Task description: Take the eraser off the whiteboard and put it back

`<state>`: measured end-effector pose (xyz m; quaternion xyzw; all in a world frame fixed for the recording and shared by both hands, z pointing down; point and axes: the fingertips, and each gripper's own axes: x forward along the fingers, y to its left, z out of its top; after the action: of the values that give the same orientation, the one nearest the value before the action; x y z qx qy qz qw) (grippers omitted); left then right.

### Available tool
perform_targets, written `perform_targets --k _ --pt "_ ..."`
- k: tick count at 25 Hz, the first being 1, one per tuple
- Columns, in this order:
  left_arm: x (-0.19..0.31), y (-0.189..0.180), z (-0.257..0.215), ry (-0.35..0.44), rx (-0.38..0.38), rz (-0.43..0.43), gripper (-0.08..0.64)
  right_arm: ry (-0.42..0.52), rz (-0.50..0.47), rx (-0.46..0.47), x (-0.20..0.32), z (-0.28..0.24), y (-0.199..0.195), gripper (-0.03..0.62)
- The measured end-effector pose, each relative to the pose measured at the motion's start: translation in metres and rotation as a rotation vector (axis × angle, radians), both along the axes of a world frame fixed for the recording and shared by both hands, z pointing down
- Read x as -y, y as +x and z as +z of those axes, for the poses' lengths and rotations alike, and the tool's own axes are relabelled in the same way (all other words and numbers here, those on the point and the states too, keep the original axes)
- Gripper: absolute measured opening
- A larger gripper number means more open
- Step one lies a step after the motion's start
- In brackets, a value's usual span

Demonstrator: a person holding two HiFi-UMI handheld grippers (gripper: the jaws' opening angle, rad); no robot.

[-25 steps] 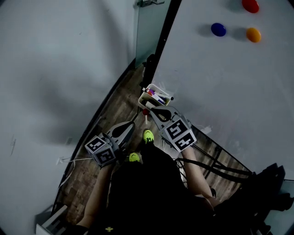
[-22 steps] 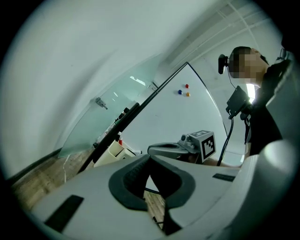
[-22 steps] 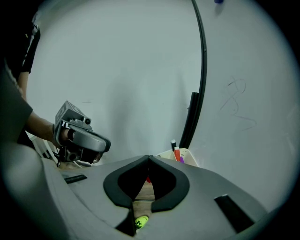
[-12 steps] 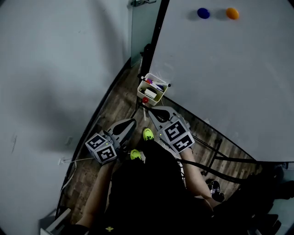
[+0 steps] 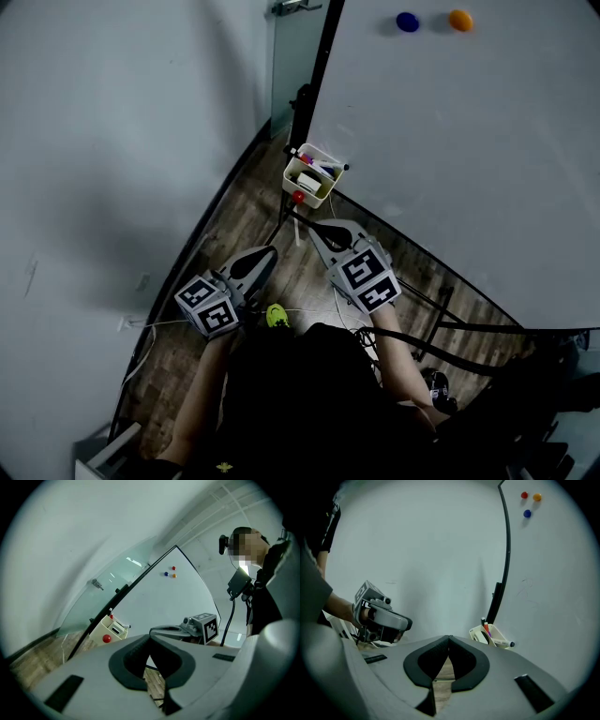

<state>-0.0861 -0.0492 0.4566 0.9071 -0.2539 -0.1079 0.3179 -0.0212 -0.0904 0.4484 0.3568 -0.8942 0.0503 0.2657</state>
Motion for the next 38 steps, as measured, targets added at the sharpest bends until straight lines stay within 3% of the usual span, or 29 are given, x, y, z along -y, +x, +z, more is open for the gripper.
perform_targets --k 5,22,38 --pt "-0.01 -0.012 0.001 0.014 0.001 -0.023 0.009 -0.001 -0.03 0.004 -0.014 0.004 -0.013 0.0" --pt "-0.062 0.024 -0.005 0.037 0.044 -0.068 0.009 -0.016 -0.106 0.045 -0.074 0.004 0.015 0.0" --pt "-0.178 0.074 -0.011 0.047 0.074 -0.132 0.009 -0.009 -0.164 0.092 -0.192 0.014 0.055 0.0"
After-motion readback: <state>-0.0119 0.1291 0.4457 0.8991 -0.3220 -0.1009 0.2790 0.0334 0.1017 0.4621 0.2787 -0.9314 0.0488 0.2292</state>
